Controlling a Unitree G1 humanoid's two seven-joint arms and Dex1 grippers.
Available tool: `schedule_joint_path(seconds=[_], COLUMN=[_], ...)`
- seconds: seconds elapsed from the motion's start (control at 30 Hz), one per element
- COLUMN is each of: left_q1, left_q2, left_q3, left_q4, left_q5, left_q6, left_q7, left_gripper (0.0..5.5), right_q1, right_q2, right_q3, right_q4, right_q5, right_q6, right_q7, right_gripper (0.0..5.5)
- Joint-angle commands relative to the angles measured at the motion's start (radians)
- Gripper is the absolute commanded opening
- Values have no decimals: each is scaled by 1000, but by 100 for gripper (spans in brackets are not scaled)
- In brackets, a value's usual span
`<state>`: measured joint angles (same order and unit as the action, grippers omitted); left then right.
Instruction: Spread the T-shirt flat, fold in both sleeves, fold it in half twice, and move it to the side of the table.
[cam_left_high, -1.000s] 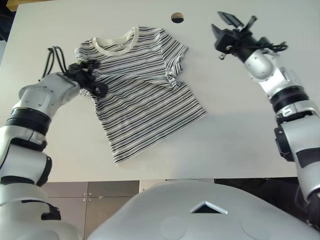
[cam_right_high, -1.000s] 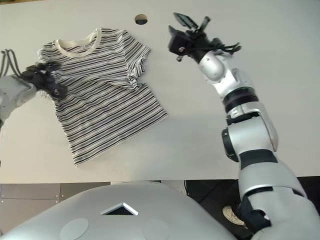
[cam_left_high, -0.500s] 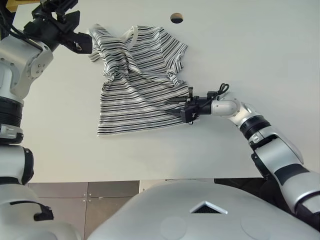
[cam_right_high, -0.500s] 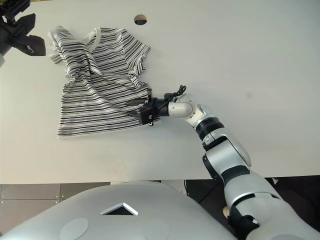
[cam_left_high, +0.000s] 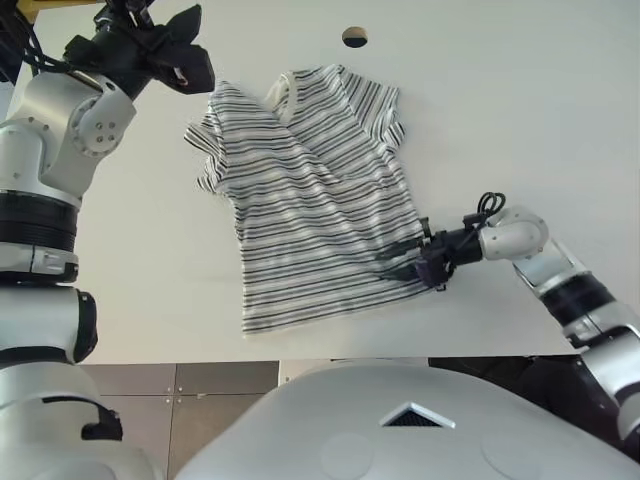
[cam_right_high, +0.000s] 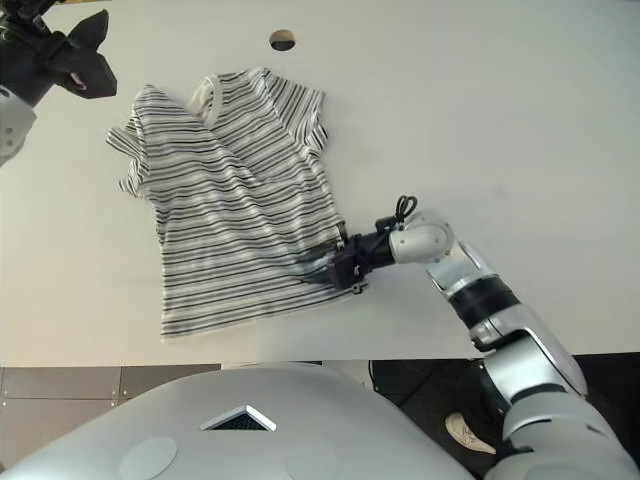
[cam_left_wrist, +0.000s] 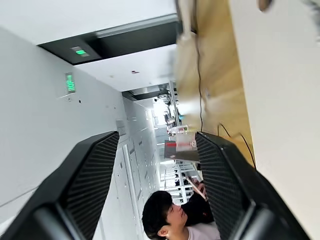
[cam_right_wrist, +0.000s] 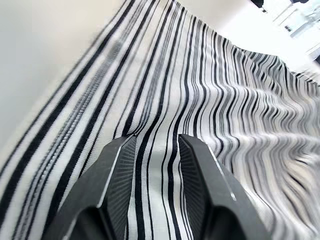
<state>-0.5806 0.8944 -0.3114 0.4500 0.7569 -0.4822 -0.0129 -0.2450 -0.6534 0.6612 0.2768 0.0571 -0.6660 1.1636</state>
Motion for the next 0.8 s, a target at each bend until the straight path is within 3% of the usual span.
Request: schedule_joint_path(seconds=[0.03,0.17,0.37,0.57,0.7,0.8], left_q1=[41,92,102,99,100,101], left_q2=[-35,-53,-65,-78,-86,-93], left_q3=[9,-3,4,9,16,16], left_q4=[-24,-28,-7,-6,0,1], left_q5=[-72,-113,-115,-116,-119,-120], left_q6=[-27,-58,-81,-87,-88,-88], left_q7=[-60,-108,-121,-122,-116,-117], left_gripper=[284,284,284,284,284,284], right_q1=[22,-72,-207,-438,-596,-639], right_q2=[1,67,120,317,438,491], right_q3=[-19,-162,-287,-256,-201,-177], right_q4=[-25,-16,-30,443,817,963], right_q5=[-37,28,164,-107,-334,-423], right_q6=[67,47,91,40,116,177], right_q7=[-3,-102,-82,-292,-671,-820], right_gripper=[158,158,158,158,158,158])
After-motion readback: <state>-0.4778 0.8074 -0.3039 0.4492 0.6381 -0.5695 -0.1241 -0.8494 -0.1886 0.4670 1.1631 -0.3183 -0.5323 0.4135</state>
